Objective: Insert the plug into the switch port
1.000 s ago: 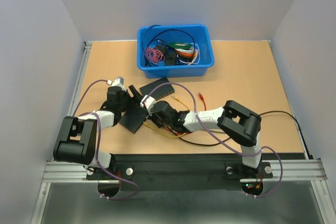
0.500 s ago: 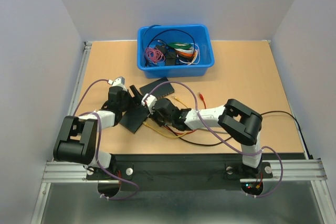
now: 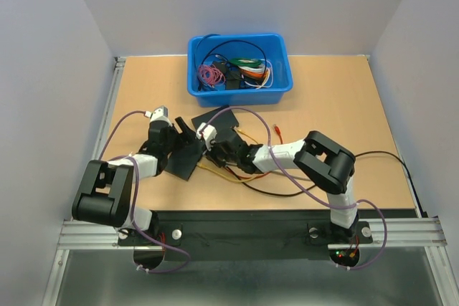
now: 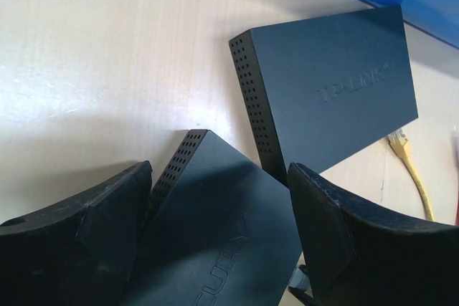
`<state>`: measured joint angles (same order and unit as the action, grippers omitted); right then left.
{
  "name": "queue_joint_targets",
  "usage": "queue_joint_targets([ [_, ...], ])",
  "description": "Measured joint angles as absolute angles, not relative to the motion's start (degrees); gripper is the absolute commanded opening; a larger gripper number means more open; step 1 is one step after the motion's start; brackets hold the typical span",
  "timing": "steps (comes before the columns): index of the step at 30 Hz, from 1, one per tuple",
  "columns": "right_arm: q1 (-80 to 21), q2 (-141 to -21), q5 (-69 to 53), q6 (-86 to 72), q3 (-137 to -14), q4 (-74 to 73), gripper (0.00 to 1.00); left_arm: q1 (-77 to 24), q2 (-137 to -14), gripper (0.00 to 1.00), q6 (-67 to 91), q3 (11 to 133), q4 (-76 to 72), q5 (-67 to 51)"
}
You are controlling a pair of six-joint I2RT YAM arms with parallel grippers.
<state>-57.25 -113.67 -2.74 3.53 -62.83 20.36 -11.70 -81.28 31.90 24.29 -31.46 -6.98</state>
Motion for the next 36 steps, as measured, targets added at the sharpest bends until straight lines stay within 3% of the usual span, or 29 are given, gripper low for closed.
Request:
queue_joint_targets([
  [11,-55.9,-114.1,-6.6,3.7,-62.8,21.6,0.01,-12.3,-82.1,0.88,32.1,24.0,-33.3,-4.8],
  [14,-55.8,-114.1,-6.6,3.1,-62.8,21.6,0.02,-12.4,-82.0,0.98,32.1,24.2,-32.9,-4.6],
  [23,-55.8,-116.4,-7.8,-3.7,-62.8,26.9,0.08,-12.9,-81.5,0.99,31.1,30.2,-20.5,-0.3],
  [28,-56.3,-118.8,-9.5,-7.9,-63.0,31.9,0.25,-11.0,-80.8,0.99,29.9,32.7,-15.7,0.1],
  [32,-57.8,-121.2,-11.6,-10.7,-65.3,34.7,0.45,-9.4,-79.5,0.99,29.9,33.0,-12.9,-2.4],
  [36,-60.0,-122.3,-14.5,-13.3,-66.7,35.6,0.57,-7.8,-78.5,0.99,29.7,33.0,-10.9,-3.2],
])
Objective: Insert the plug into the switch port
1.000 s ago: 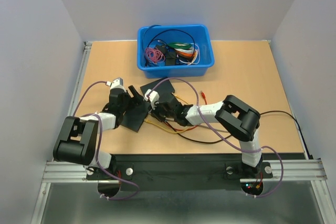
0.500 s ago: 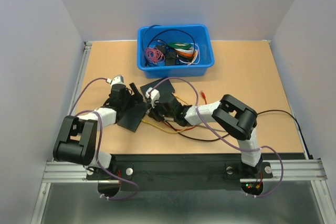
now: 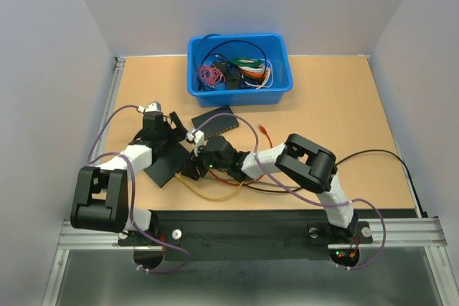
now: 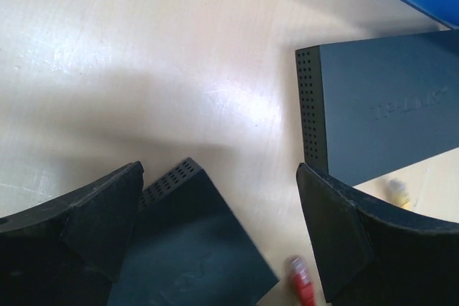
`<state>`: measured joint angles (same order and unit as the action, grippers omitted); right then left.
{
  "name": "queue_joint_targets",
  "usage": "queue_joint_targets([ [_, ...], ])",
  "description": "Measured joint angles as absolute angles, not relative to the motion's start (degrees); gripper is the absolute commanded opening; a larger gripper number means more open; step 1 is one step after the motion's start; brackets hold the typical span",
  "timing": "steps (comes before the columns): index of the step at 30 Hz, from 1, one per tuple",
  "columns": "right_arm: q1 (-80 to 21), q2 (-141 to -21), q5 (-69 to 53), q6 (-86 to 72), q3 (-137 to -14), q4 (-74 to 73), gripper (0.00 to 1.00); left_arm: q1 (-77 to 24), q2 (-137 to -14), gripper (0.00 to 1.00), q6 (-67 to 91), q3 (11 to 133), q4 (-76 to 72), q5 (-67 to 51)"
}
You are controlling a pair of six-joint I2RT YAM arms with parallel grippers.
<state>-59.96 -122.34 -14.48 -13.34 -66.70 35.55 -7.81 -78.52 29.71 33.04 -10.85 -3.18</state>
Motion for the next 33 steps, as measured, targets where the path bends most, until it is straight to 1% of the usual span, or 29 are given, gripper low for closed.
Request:
queue_joint_targets([
  [6,-61.9,-122.2,-15.3,-14.1,-66.8,36.3,0.64,-8.1,-76.3,0.99,30.8,33.0,-9.3,-6.5],
  [8,-62.2,-121.4,-14.4,-13.3,-66.8,35.5,0.68,-8.2,-75.6,0.99,31.0,33.0,-9.1,-6.9],
  [11,-62.3,-118.5,-11.0,-11.4,-66.8,34.5,0.7,-8.3,-74.2,0.99,31.6,33.0,-8.6,-7.7],
  [17,-62.1,-111.2,-1.9,-8.0,-66.6,31.3,0.72,-8.6,-73.3,0.99,32.0,33.0,-6.6,-8.9],
  [25,-61.0,-101.6,10.5,-5.7,-58.6,23.8,0.68,-8.6,-68.8,0.99,32.5,31.5,-6.0,-10.0],
  [29,-60.5,-99.4,13.8,-5.8,-53.9,20.3,0.68,-8.6,-66.9,0.98,32.6,30.9,-6.2,-11.7],
  [33,-60.4,-98.2,14.6,-6.5,-49.2,17.7,0.66,-8.6,-63.1,0.98,33.1,29.5,-6.4,-14.5],
])
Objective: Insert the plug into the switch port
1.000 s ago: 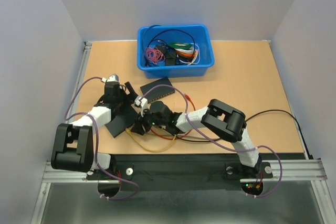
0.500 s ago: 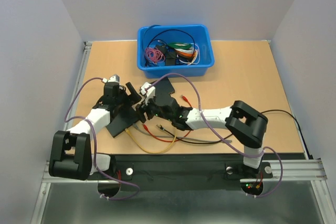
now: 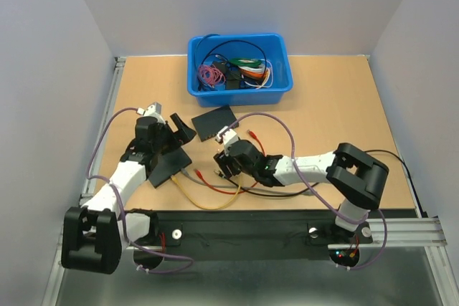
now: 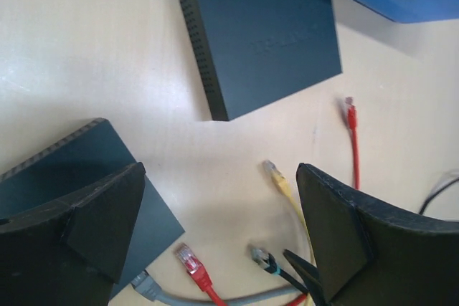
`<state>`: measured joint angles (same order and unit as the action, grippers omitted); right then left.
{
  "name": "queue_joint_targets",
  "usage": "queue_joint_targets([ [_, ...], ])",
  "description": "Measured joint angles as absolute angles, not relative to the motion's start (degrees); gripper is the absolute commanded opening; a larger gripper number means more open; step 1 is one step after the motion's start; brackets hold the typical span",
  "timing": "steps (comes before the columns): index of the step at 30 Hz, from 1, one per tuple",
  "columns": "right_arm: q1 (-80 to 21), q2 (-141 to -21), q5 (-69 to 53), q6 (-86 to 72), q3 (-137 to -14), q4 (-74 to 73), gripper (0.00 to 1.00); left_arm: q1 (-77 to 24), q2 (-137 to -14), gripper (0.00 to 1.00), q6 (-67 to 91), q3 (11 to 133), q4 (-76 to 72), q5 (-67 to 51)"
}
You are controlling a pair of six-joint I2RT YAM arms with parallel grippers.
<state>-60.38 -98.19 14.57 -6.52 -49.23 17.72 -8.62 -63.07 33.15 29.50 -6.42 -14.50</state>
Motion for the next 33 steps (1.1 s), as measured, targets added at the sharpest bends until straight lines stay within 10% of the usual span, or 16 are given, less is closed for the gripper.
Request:
queue_joint_targets([
  [18,-63.1,-70.0,27.2,-40.5,-71.8,2.1,0.87,-8.6,-43.4,0.98,34.9,29.3,-2.1,-17.1],
  [33,-65.7,-67.0,43.7,-42.0,-73.0,-8.7,1.0,-33.7,-74.3,0.98,41.1,28.5,-13.1,-11.1],
])
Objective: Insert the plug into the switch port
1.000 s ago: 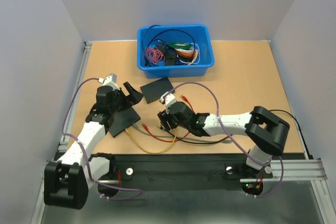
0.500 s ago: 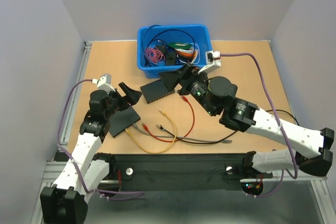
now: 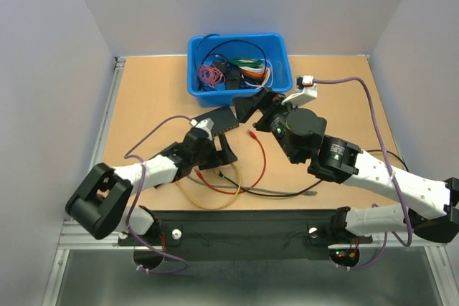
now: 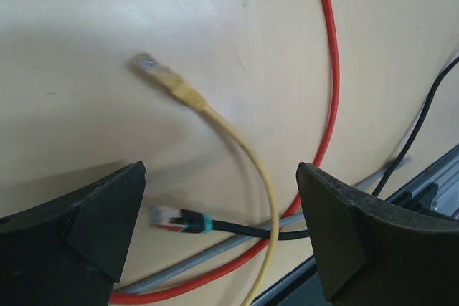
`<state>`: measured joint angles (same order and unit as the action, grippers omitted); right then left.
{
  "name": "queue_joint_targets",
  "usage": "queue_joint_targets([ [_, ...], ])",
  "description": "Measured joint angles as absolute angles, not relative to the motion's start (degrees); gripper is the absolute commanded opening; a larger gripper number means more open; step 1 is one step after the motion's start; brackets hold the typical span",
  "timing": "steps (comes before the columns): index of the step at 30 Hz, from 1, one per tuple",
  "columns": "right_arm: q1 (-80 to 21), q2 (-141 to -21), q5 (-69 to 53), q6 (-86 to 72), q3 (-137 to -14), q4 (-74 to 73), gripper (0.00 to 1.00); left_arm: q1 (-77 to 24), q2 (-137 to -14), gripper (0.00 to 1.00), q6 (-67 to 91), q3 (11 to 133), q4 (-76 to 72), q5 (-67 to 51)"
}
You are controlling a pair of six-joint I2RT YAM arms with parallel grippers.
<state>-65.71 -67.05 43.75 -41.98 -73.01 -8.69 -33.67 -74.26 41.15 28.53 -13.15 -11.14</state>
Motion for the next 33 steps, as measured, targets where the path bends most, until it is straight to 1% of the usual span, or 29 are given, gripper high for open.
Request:
queue_joint_targets([
  [3,-65.7,-65.2,44.9,-41.9,-72.4,-9.0,1.0,-38.6,-79.1,0.98,43.2,32.3,-14.3,-9.1],
  [5,-65.7,-63.4,45.5,-41.9,-72.2,-9.2,1.0,-39.9,-80.5,0.99,44.4,34.3,-15.4,-7.8],
  [12,-65.7,-57.2,46.3,-42.4,-69.8,-8.9,1.0,-41.8,-80.6,0.98,47.3,35.0,-16.0,-4.2],
  [16,-65.7,-55.1,46.1,-43.3,-67.8,-9.3,1.0,-42.7,-76.3,0.98,48.6,34.5,-13.3,-1.5],
  [24,-65.7,-54.8,43.5,-44.7,-67.7,-9.5,1.0,-43.8,-66.0,0.99,50.8,32.5,-8.7,2.9],
  [33,-65.7,-53.4,42.9,-45.5,-67.6,-9.6,1.0,-44.3,-65.0,0.99,53.2,28.0,-4.5,4.8],
])
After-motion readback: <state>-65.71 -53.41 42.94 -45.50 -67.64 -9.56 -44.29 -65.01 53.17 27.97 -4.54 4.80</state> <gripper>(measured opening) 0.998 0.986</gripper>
